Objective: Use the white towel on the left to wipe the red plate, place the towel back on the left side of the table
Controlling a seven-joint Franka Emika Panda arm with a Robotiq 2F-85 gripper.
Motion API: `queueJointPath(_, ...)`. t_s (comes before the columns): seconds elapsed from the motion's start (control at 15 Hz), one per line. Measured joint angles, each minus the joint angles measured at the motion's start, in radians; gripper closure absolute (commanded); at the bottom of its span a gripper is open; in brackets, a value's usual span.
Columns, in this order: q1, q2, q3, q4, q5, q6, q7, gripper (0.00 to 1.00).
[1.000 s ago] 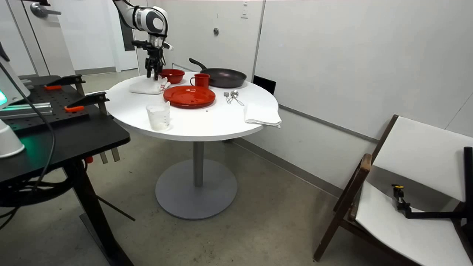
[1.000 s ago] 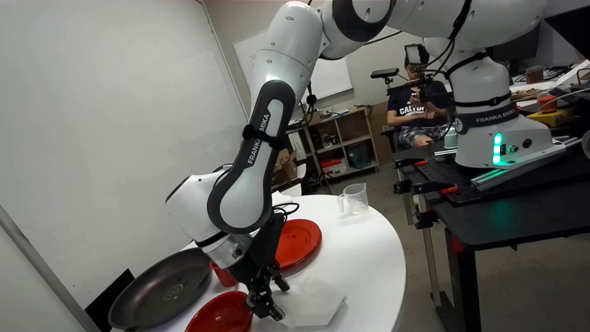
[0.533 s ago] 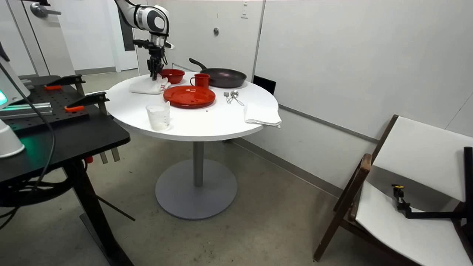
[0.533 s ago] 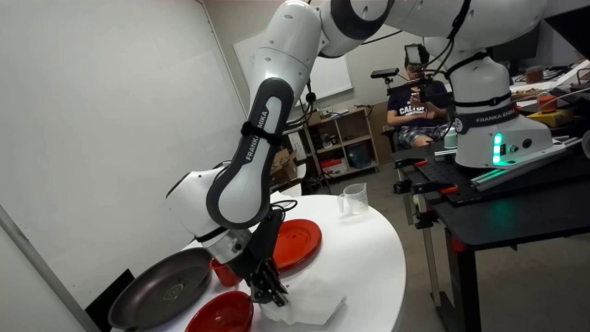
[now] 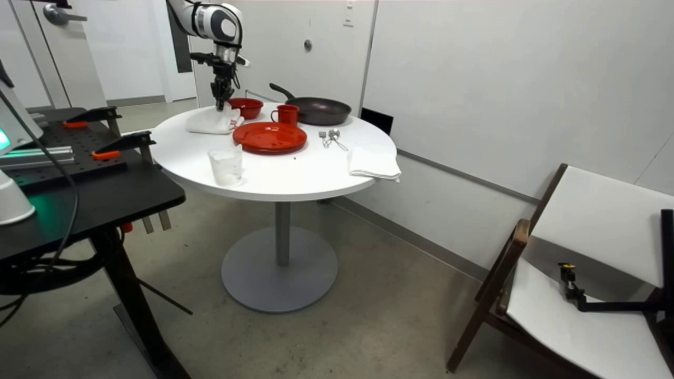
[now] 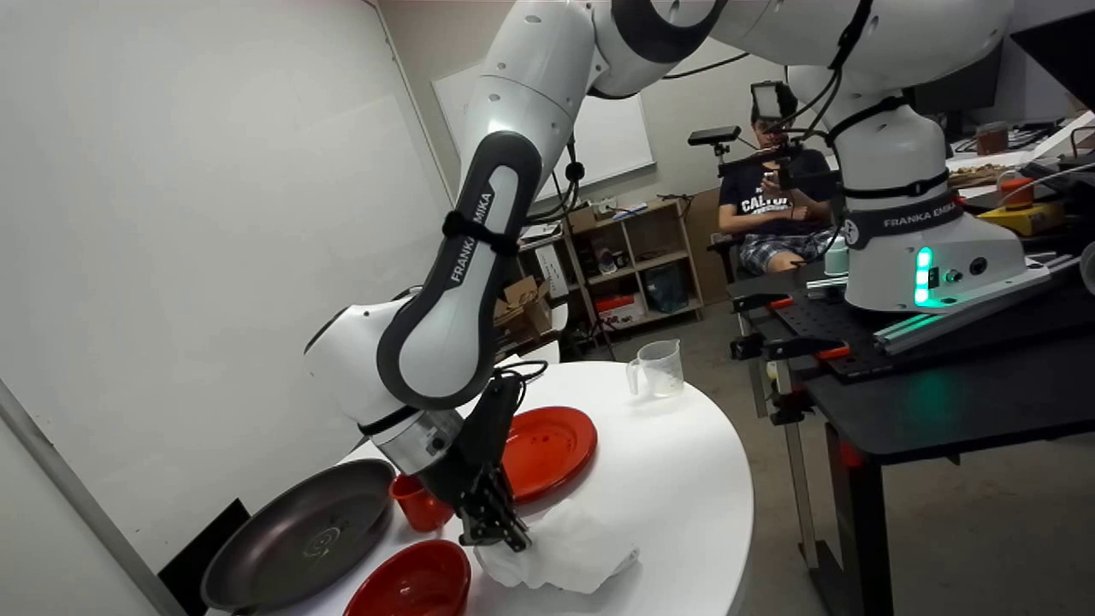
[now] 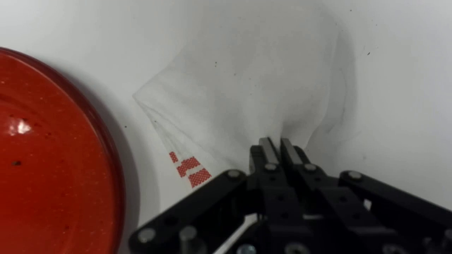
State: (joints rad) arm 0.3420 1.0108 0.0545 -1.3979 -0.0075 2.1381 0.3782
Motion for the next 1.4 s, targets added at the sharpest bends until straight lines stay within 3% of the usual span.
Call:
queueJointPath(0.53,-0.035,-0.322,-0.054,-0.141,-0.065,-0.206,-0.023,0.98)
queueJointPath(0.87,-0.056,-0.559,-0.104,-0.249,-0.172,-0.215,0.039,0.98)
queueJointPath(1.13,-0.128,-0.725,-0.132,-0.339,-0.196,-0.214,0.107,0.98)
queueJointPath(1.4,-0.199,-0.814,-0.137,-0.431,-0.200,-0.166,0.179,0.98)
